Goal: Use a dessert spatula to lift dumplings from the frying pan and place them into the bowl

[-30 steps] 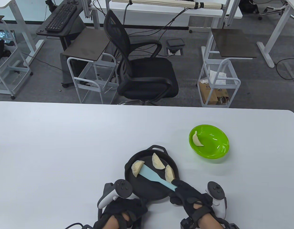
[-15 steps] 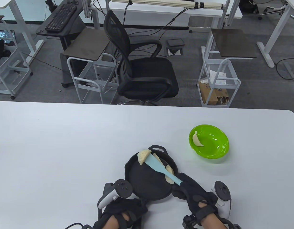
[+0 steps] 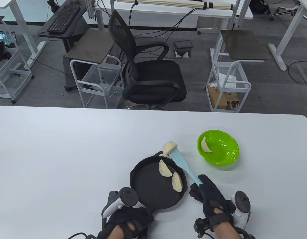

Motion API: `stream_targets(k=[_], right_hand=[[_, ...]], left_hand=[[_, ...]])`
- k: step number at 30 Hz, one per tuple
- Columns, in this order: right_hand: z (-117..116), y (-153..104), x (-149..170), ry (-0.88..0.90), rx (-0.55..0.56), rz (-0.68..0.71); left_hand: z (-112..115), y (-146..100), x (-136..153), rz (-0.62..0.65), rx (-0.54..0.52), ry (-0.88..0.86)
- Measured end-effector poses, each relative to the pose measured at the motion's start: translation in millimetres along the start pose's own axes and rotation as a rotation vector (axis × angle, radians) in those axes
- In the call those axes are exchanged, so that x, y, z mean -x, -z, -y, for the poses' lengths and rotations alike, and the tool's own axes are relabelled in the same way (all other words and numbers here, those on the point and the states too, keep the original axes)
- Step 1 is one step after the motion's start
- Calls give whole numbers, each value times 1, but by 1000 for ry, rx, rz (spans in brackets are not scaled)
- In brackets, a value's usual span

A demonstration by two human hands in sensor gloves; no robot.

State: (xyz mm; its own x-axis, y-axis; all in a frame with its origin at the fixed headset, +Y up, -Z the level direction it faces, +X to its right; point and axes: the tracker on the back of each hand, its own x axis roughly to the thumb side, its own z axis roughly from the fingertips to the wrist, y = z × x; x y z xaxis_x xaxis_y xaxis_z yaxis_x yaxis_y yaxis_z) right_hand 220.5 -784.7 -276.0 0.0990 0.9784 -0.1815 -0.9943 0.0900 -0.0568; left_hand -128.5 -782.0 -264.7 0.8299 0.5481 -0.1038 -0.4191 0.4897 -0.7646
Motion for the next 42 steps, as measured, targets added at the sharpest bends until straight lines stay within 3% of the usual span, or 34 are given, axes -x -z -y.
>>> stream_targets(k=[22, 42], right_hand=[[45, 7, -4, 47, 215, 40], [65, 15, -1, 53, 330, 61]], left_hand=[[0, 0, 0, -2, 1, 0], [0, 0, 1, -1, 3, -1]])
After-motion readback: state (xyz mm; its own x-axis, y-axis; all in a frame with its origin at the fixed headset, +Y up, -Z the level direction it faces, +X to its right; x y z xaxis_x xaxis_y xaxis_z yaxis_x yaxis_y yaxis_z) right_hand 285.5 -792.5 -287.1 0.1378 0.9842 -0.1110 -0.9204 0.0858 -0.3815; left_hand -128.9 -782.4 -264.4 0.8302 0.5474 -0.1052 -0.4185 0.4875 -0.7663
